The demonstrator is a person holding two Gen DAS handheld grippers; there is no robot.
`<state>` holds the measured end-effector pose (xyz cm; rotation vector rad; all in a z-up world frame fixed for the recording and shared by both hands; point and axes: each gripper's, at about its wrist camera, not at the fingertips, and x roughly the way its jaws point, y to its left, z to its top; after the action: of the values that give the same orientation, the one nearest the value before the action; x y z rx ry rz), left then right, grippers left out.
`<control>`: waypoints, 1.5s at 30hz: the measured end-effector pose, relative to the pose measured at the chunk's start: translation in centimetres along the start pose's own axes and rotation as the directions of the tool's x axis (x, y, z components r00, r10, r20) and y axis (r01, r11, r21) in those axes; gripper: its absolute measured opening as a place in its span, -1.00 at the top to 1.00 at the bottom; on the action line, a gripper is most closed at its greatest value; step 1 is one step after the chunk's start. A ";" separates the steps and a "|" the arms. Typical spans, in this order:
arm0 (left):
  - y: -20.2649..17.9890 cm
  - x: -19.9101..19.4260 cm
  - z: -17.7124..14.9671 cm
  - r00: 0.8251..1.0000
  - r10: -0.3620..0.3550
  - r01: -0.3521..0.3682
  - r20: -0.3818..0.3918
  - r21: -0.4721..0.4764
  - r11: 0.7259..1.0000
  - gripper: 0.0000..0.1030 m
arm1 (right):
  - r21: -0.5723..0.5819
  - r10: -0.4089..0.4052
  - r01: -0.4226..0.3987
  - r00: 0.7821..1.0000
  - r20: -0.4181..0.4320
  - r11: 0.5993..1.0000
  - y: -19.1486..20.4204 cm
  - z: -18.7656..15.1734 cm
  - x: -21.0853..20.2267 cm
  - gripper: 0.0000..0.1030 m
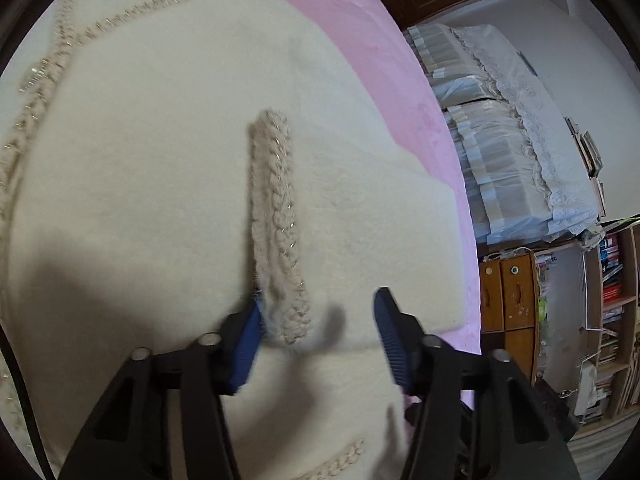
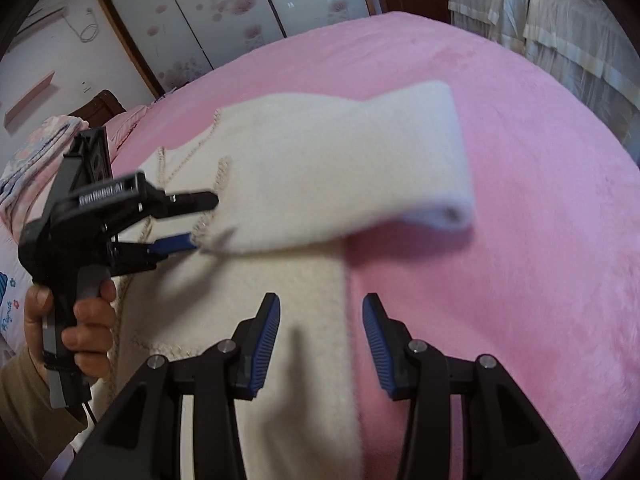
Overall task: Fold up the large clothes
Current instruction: 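Grasp the braided front edge with the left tool and fold that side panel over the body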
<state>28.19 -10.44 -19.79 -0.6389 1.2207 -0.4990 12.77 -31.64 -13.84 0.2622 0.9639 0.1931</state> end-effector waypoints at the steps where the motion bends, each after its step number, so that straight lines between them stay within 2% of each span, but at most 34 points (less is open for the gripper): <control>1: -0.5 0.6 0.0 1.000 0.013 -0.012 -0.013 0.013 1.000 0.71 | 0.006 -0.001 0.001 1.000 -0.003 1.000 -0.2 -0.2 0.1 0.16; 2: -1.0 0.7 0.0 1.000 0.015 -0.014 -0.024 0.023 1.000 0.74 | 0.015 -0.003 0.003 1.000 -0.007 1.000 -0.4 -0.2 0.2 0.16; 5: -4.1 -0.8 0.6 0.997 0.069 -0.071 0.017 0.103 0.992 0.76 | 0.043 0.000 0.000 1.000 -0.014 0.999 -1.0 0.2 0.4 0.16; 8: -7.6 -4.8 2.6 0.992 0.069 -0.087 0.109 0.168 0.982 0.76 | 0.053 -0.019 0.020 1.000 -0.019 0.998 -1.6 1.1 0.8 0.14; 12: -11.9 -11.6 6.1 0.964 0.045 -0.112 0.264 0.245 0.963 0.76 | 0.063 -0.038 0.040 0.999 -0.034 0.997 -2.1 2.9 2.1 0.10; 16: -13.8 -16.1 8.8 0.932 0.064 -0.173 0.358 0.284 0.943 0.76 | 0.050 -0.089 0.091 0.995 -0.035 0.995 -1.6 5.6 4.2 0.09; 20: -13.3 -18.5 10.4 0.914 0.121 -0.243 0.388 0.282 0.928 0.76 | 0.044 -0.114 0.116 0.992 -0.050 0.992 -0.7 7.8 6.7 0.09; 23: -12.6 -19.5 11.1 0.901 0.165 -0.296 0.400 0.290 0.910 0.76 | -0.014 -0.140 0.139 0.988 -0.065 0.990 0.6 8.8 8.4 0.12; 24: -12.4 -19.8 11.3 0.896 0.176 -0.312 0.408 0.294 0.904 0.76 | -0.050 -0.174 0.171 0.983 -0.056 0.984 1.2 9.0 8.7 0.44; 25: -11.4 -20.4 11.0 0.890 0.184 -0.324 0.417 0.295 0.899 0.76 | -0.074 -0.198 0.194 0.979 -0.052 0.978 1.6 9.1 9.0 0.52; 28: -8.8 -21.3 11.2 0.870 0.207 -0.356 0.447 0.280 0.892 0.76 | -0.110 -0.247 0.244 0.969 -0.011 0.964 2.6 9.3 8.6 0.62; 30: -5.3 -21.1 10.8 0.861 0.253 -0.384 0.441 0.238 0.892 0.76 | -0.147 -0.280 0.276 0.960 -0.006 0.950 3.2 9.1 8.7 0.62; 32: -1.1 -19.9 10.1 0.859 0.319 -0.418 0.400 0.190 0.888 0.75 | -0.185 -0.306 0.296 0.951 -0.031 0.937 3.6 8.6 9.1 0.55; 34: 3.8 -17.8 9.0 0.857 0.405 -0.468 0.320 0.151 0.871 0.74 | -0.197 -0.312 0.293 0.947 -0.072 0.936 3.4 8.4 9.3 0.50; 36: 7.9 -15.6 7.9 0.867 0.451 -0.480 0.210 0.112 0.870 0.72 | -0.205 -0.299 0.275 0.949 -0.096 0.939 3.2 8.4 9.0 0.39; 37: 9.6 -15.2 7.4 0.876 0.450 -0.469 0.171 0.088 0.879 0.69 | -0.208 -0.293 0.267 0.951 -0.104 0.941 3.1 8.3 8.5 0.32; 39: 11.6 -15.6 6.8 0.899 0.402 -0.415 0.172 0.048 0.908 0.57 | -0.218 -0.256 0.226 0.959 -0.119 0.949 3.0 8.2 7.2 0.06; 43: 12.7 -17.7 7.6 0.928 0.295 -0.304 0.227 0.009 0.953 0.46 | -0.214 -0.078 0.044 0.985 -0.151 0.976 3.0 8.8 4.0 0.04; 45: 12.7 -18.0 8.6 0.925 0.293 -0.304 0.242 0.008 0.953 0.42 | -0.176 -0.022 -0.003 0.990 -0.136 0.984 3.0 9.6 3.0 -0.01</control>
<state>31.63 12.27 -14.24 -0.4481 1.0509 -0.1866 22.24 -29.24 -10.09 0.0828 1.0779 0.2889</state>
